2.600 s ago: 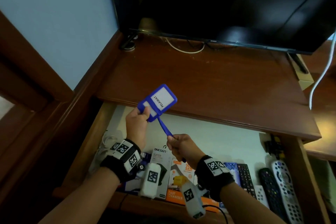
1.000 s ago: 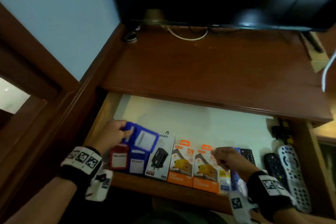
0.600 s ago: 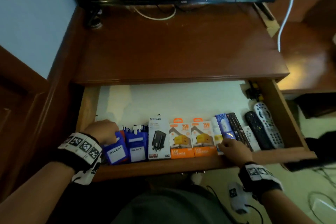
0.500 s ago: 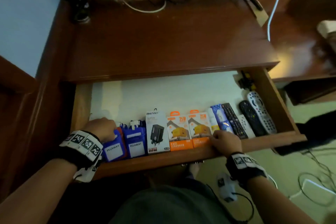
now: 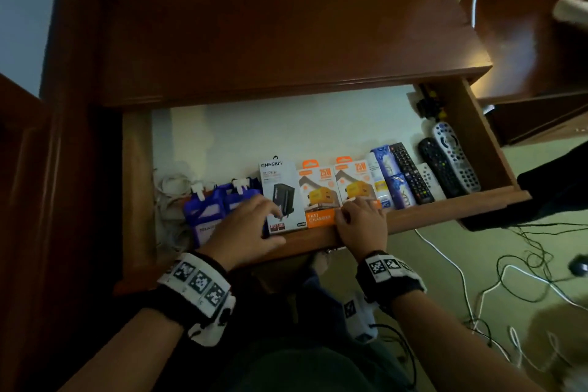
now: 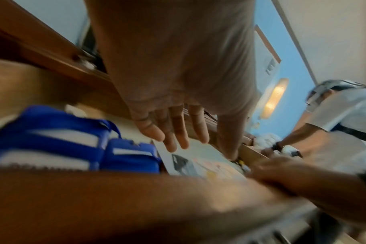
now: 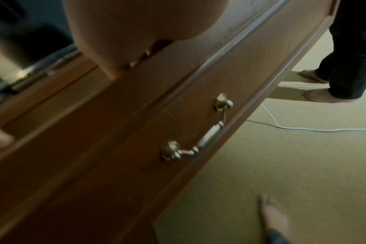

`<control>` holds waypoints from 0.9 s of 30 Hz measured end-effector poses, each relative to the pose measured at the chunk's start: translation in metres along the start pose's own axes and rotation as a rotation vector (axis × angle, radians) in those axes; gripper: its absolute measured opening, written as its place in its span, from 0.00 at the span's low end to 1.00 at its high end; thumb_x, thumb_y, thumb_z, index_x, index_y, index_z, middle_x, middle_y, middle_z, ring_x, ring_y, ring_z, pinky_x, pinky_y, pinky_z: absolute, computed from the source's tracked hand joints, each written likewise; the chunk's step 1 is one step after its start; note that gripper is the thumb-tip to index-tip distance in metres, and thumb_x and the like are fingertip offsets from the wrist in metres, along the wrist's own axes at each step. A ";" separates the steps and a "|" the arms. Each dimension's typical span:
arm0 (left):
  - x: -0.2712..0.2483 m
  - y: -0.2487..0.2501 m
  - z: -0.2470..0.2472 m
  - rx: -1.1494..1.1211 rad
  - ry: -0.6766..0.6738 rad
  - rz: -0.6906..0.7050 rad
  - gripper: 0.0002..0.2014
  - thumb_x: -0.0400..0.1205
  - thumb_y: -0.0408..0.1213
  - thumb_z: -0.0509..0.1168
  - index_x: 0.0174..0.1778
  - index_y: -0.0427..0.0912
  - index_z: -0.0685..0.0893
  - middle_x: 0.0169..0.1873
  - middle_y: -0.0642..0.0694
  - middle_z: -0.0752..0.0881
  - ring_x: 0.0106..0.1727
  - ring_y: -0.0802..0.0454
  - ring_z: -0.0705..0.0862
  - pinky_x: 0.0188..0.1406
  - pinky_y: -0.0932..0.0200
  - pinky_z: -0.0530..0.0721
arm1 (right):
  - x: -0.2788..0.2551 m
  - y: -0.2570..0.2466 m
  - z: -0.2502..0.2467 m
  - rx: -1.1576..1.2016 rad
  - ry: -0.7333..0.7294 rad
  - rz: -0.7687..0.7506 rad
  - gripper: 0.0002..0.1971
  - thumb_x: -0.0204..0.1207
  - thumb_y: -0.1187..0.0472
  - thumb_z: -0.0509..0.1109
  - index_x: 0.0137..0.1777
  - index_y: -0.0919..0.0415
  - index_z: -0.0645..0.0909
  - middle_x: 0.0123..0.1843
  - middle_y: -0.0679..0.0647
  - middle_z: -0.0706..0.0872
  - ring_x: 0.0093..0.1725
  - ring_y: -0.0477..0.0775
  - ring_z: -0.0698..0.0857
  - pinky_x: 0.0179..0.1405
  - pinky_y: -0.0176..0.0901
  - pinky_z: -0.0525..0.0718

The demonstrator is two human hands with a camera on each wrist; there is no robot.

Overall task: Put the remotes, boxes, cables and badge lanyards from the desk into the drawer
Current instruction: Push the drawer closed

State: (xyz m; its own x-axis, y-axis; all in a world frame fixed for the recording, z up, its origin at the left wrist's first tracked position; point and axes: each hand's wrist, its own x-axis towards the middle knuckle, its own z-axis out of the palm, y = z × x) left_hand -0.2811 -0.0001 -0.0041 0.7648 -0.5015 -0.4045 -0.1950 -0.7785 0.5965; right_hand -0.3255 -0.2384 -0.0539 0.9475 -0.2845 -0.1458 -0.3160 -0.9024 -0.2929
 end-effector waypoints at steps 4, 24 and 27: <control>0.006 0.007 0.041 0.204 -0.165 0.041 0.32 0.72 0.55 0.73 0.70 0.55 0.68 0.67 0.53 0.69 0.69 0.52 0.69 0.66 0.52 0.73 | -0.003 0.000 0.004 -0.036 0.047 -0.038 0.17 0.74 0.50 0.57 0.33 0.58 0.81 0.36 0.53 0.86 0.40 0.61 0.84 0.52 0.54 0.76; 0.072 -0.009 -0.017 0.278 -0.098 0.089 0.28 0.69 0.51 0.76 0.65 0.50 0.82 0.55 0.52 0.82 0.56 0.52 0.81 0.59 0.54 0.79 | 0.074 -0.032 0.004 -0.047 0.090 -0.064 0.15 0.71 0.49 0.61 0.34 0.56 0.83 0.38 0.51 0.86 0.44 0.59 0.84 0.48 0.50 0.74; 0.095 -0.012 -0.038 0.262 -0.036 0.041 0.27 0.69 0.51 0.77 0.65 0.52 0.82 0.55 0.54 0.81 0.56 0.54 0.78 0.60 0.52 0.79 | 0.105 -0.040 -0.003 0.043 0.197 -0.166 0.17 0.69 0.43 0.63 0.42 0.55 0.83 0.47 0.55 0.83 0.53 0.62 0.80 0.50 0.55 0.78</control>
State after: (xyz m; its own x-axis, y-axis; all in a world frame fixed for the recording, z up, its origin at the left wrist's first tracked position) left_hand -0.1832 -0.0240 -0.0237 0.7316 -0.5444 -0.4105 -0.3814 -0.8258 0.4154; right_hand -0.2136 -0.2331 -0.0545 0.9763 -0.1950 0.0938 -0.1530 -0.9287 -0.3379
